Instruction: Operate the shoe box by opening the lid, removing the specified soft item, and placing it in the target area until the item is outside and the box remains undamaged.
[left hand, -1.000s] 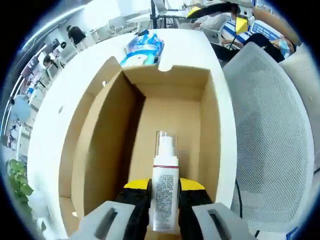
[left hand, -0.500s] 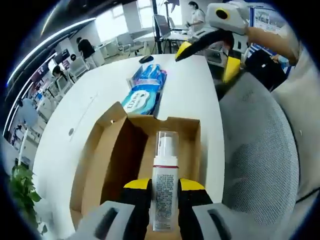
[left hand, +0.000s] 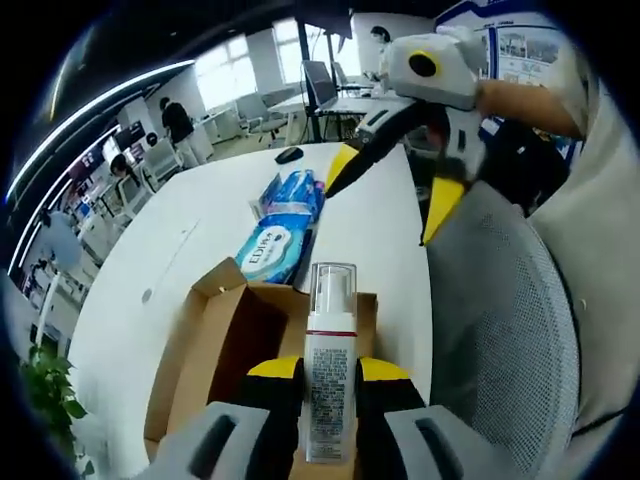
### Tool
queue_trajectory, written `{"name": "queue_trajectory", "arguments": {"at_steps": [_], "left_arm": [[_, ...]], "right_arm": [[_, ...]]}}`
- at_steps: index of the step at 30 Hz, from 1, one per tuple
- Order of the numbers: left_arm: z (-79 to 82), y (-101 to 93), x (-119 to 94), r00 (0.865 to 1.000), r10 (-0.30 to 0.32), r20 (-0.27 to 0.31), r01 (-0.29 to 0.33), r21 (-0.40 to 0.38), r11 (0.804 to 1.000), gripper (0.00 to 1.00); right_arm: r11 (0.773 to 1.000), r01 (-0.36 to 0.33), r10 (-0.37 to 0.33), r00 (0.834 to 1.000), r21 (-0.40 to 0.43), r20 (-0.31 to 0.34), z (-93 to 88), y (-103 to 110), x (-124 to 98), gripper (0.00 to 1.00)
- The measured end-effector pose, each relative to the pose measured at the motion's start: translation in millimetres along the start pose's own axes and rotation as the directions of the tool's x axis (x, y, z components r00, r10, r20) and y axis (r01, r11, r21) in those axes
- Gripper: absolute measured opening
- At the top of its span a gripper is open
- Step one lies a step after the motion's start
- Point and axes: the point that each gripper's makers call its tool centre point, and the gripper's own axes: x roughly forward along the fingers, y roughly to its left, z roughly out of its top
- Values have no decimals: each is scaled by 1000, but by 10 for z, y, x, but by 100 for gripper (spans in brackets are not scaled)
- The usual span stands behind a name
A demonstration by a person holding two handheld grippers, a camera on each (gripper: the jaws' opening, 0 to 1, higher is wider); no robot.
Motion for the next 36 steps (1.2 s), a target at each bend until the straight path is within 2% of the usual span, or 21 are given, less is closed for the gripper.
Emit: {"name": "queue_trajectory", "arguments": {"at_steps": [4,13,23,28,30,33,36], "left_arm": [[41,-71,-6,1000,-19,23,19,6,1000,20],[122,-201,-23,995,-69,79,68,12,998,20],[142,-332,-23,986,-120,118,119,17,993,20],[176,-377,-47,976,-145,160,146,6,989,20],[204,-405,-62,969,-161,189,163,5,987,20],[186,-423,-73,965,-170,197,169,21,985,20],[177,-409,-77,964,-167,208,172,-5,985,20]], "right_arm": [[999,-34,35,999,-23,14,65,102,45,44],[992,-108,108,994,-70,0,82,276,169,39],[977,-163,163,987,-136,-7,134,368,230,28],[965,-202,201,979,-170,-21,144,438,246,23],[956,-220,217,976,-193,-34,136,475,248,22],[942,-234,231,972,-239,-43,156,515,246,22],[936,-232,229,973,-266,-43,175,515,257,21]]}}
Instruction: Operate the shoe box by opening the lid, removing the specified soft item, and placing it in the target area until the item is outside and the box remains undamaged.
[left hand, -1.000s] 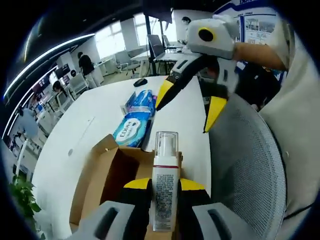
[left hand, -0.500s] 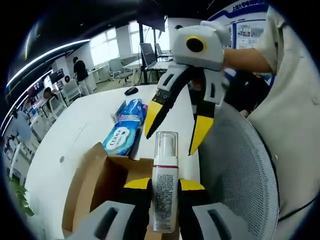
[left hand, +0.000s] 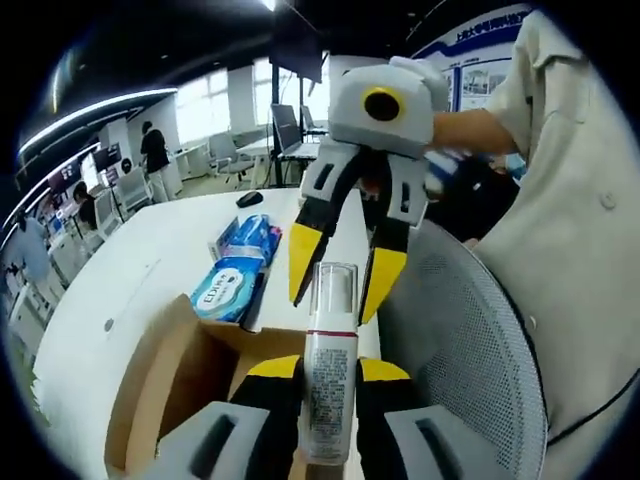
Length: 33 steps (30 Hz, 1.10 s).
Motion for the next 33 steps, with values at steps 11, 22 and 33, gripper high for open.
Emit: {"name": "queue_trajectory", "arguments": {"at_steps": [11,22,33], "left_arm": [[-86,43,-3,999,32,-21,-31,21,999,22],[-24,177,-53,995,94,27,-93,-48,995,25],[-59,316,-103,988,153,31,-151,-59,987,34]], "right_arm": [[998,-32,31,999,-54,-17,68,54,39,17],[994,5,-7,1000,-110,-21,133,-44,20,16],[991,31,-36,999,-128,-36,129,-210,-26,16]]}}
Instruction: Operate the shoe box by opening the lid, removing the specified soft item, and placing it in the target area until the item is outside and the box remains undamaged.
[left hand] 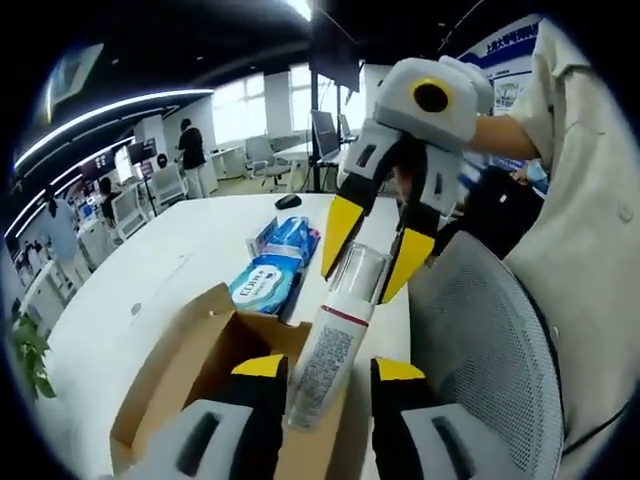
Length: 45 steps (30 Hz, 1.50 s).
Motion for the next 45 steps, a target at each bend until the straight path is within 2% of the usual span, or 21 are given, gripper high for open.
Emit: {"name": "queue_trajectory", "arguments": {"at_steps": [10,19,30,33,39,45], "left_arm": [[-42,218,-116,996,85,31,-83,-64,995,43],[-159,394,-293,983,180,44,-172,-139,975,57],[-271,533,-504,959,280,53,-265,-192,945,74],[-350,545,-531,952,303,38,-288,-211,934,81],[-440,559,-616,939,343,28,-326,-246,913,86],[-486,599,-713,918,395,32,-372,-280,885,93]], "right_arm": [[1000,-15,15,999,-19,-30,-46,-169,-107,16],[998,-24,20,998,-50,-67,-102,-417,-278,16],[996,-18,5,991,-90,-133,-221,-814,-449,16],[994,-16,0,988,-104,-157,-275,-946,-483,16],[993,-13,-11,981,-120,-192,-379,-1164,-527,16],[992,-17,-12,973,-124,-229,-497,-1334,-553,16]]}}
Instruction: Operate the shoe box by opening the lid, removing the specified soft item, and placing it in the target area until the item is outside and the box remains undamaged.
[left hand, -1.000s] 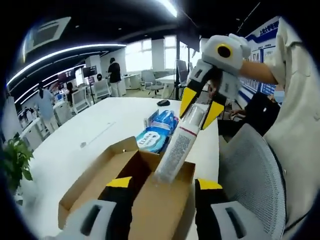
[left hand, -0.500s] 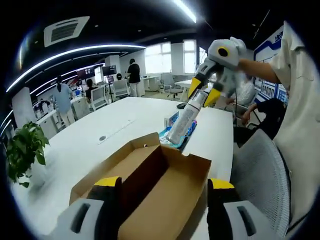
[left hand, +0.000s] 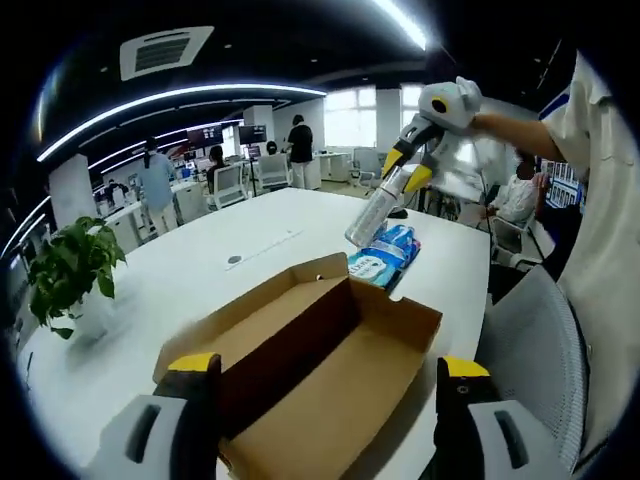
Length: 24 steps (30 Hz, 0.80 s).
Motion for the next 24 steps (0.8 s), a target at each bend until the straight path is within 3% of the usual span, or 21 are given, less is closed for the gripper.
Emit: {"name": "queue_trajectory", "arguments": {"at_steps": [10,24], "left_arm": [[-28,157,-139,994,99,39,-97,-39,994,100],[-121,221,-335,986,161,49,-156,-89,984,100]], "right_arm": [[1000,-7,8,997,14,-76,-252,-308,73,16],[998,-59,62,982,20,-177,-535,-607,281,17]]}}
